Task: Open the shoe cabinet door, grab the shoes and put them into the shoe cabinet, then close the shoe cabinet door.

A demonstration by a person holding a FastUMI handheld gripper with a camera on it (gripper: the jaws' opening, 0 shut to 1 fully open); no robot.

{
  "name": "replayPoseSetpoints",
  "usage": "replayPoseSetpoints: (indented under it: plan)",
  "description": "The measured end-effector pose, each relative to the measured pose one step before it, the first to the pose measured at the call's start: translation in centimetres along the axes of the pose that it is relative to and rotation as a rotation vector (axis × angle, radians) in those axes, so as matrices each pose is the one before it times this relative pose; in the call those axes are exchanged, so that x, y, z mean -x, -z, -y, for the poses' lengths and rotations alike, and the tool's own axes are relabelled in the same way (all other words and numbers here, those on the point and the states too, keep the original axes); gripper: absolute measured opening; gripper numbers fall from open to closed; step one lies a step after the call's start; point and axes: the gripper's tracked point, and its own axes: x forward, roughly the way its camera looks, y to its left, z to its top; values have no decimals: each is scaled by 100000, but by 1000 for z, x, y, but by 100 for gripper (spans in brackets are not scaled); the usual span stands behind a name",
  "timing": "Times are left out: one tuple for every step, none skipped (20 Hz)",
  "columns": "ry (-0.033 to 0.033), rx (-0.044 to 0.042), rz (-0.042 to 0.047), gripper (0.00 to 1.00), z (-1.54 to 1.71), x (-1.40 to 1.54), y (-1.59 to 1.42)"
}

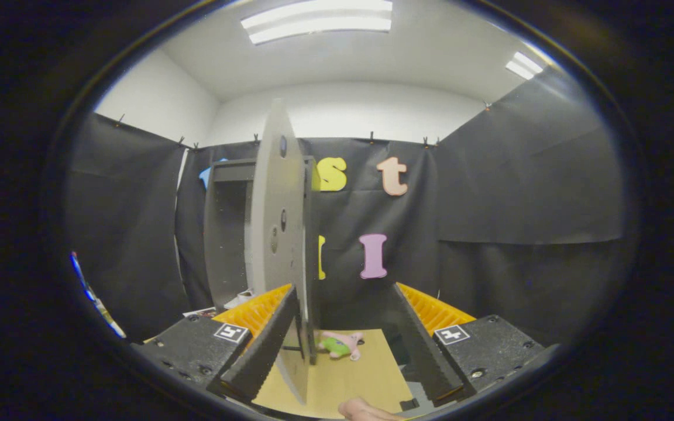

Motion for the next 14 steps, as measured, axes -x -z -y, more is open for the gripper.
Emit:
replayPoseSetpoints:
  plan:
    - [611,1085,373,100,1604,-806,606]
    - [-779,1845,629,100,1091,-807,569]
    - [-518,1987,-1016,100,1238,-870,955]
    - [406,1206,-1736,100,1432,-1103,1050]
    - [628,-664,-1424,100,1299,-986,896]
    - [371,-2295,-856,100,1152,-951,650]
    - [-259,-2991,-293,100,881,-907,508]
    - [-458,-2828,493,100,913,-900,405]
    - [-313,-1908,277,100,778,-896,379]
    - [-525,-1284,-162,100,593,-829,477]
    - [-1549,-1357,-488,100,31,-697,552]
    - [-2282,-687,-442,99,-267,-326,636]
    - [-2601,-809,348,99,-503,-66,6]
    - [-1384,-978,427,100,-303,-273,-53]
